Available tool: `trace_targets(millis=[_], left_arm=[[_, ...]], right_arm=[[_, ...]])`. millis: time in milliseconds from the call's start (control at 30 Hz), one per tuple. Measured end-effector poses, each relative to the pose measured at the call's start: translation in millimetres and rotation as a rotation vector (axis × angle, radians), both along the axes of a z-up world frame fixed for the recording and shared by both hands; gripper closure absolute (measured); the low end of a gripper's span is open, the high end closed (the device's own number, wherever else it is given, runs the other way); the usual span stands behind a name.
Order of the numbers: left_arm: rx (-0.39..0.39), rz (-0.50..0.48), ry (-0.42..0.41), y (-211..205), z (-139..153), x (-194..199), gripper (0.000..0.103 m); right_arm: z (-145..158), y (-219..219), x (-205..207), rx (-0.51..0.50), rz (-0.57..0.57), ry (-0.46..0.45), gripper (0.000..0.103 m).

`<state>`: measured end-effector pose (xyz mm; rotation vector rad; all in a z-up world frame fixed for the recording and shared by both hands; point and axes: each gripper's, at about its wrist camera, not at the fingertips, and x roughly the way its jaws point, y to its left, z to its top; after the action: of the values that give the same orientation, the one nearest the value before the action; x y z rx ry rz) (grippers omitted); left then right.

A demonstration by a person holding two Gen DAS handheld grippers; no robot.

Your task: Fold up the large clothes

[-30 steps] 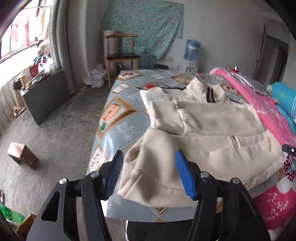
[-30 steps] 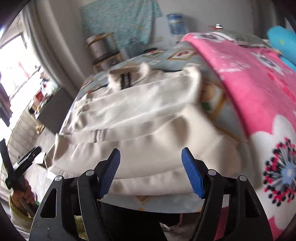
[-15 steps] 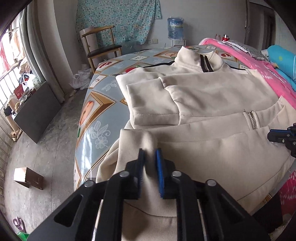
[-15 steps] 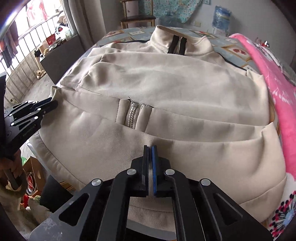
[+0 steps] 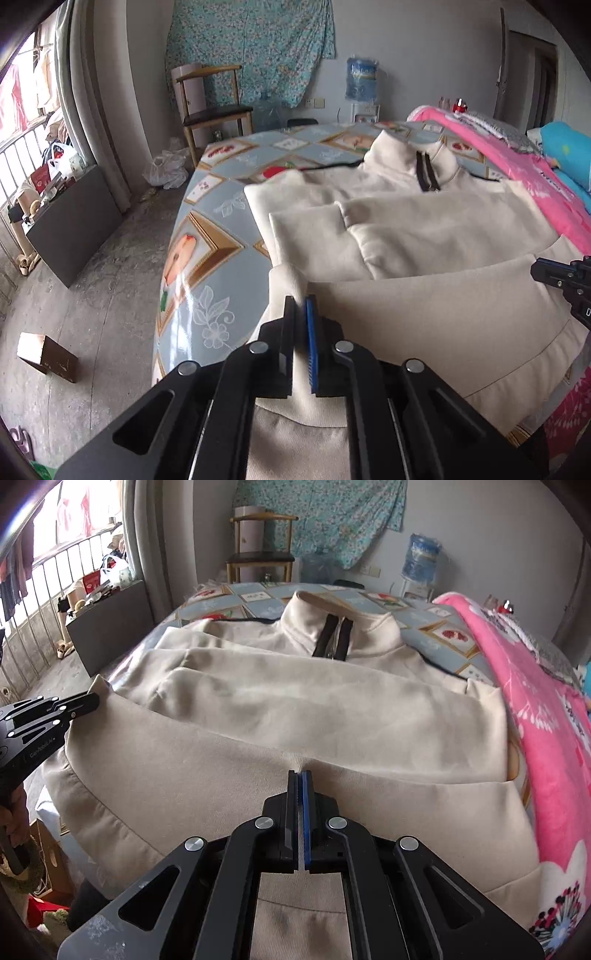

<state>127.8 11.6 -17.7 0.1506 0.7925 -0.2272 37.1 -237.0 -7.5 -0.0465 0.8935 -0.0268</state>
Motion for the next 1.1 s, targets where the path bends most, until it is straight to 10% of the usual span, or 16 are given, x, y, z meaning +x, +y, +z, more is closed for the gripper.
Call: trace_targets(millis=[333, 667, 933, 1100], left_arm=[[-0.135, 0.065, -0.112, 29.9, 44.6, -27.6, 0.089], [-0.137, -0.311, 0.068, -89.6, 11.7, -27.9, 0.089], [-0.067, -0.290, 0.100, -106.5, -19.5, -22.1, 0.089], [-0.085, -0.273, 0.115, -103.9, -17.5, -20.0, 0.089]], right_arm=[[13.2, -5.9, -7.1, 0.054, -0.022, -0.103, 0.101], [-15.2, -25.3, 12.5, 0.195, -0.060, -0.038, 0.100], [22.8, -115.2, -38.2, 0.242, -0.260, -0.085, 0.050], [5.7, -187.0, -49.7, 0.199, -0.412, 0.037, 0.047]])
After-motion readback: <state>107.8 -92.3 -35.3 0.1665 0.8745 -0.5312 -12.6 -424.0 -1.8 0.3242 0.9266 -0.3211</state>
